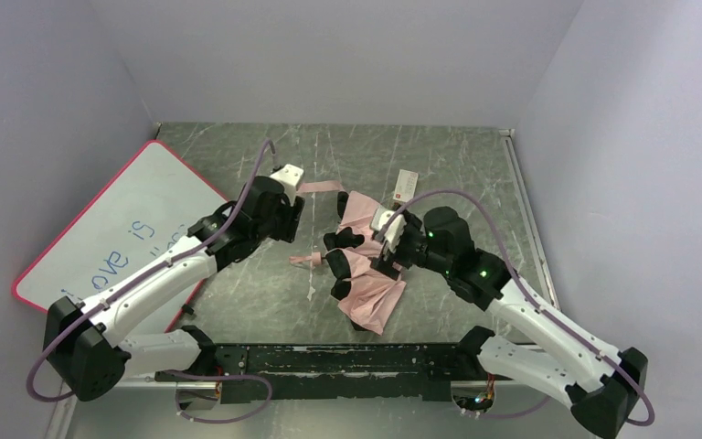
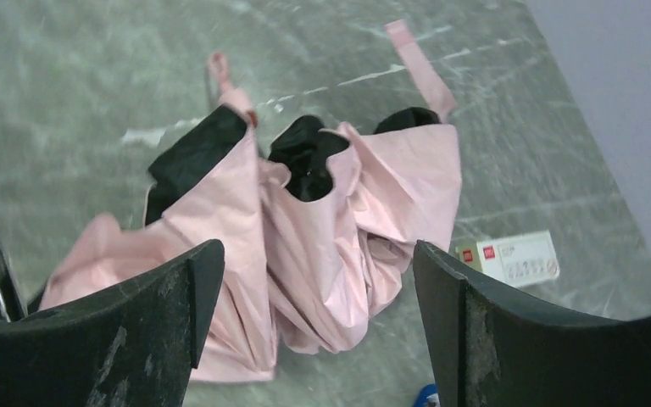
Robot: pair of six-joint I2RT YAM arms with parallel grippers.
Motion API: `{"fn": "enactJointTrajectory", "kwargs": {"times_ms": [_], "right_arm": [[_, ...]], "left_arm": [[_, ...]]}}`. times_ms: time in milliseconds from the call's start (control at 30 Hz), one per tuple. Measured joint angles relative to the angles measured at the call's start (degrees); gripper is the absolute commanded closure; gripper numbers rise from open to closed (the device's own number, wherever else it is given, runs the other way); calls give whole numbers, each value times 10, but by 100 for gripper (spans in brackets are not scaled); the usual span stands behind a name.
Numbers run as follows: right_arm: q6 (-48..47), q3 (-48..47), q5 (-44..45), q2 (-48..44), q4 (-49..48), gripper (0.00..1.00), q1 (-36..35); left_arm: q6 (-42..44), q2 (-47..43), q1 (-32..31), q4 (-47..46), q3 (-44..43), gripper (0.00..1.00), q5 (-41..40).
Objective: Put away the umbrella
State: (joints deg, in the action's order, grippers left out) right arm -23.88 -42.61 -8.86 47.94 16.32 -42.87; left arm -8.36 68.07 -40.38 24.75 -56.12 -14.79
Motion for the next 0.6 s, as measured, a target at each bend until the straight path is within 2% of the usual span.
{"fn": "enactJointTrajectory", "kwargs": {"times_ms": [133,233,333,400,500,600], "right_arm": [[-126,-47,-56,66,78,22,0],[-148,-55,-33,113,87,42,2],[-132,-54,-14,127,71,53,21],[-101,-54,8,130,52,69,40],[-14,-78,75,165,33,74,80],[86,-144,150,234,49,82,122]], "left_arm": [[-11,-9,0,4,16,52,2],[-40,-1,0,12,19,64,1],[-72,4,0,12,38,68,5],[-89,9,0,12,54,76,9],[-112,23,0,13,74,94,12],[-131,43,0,13,82,95,17]]}}
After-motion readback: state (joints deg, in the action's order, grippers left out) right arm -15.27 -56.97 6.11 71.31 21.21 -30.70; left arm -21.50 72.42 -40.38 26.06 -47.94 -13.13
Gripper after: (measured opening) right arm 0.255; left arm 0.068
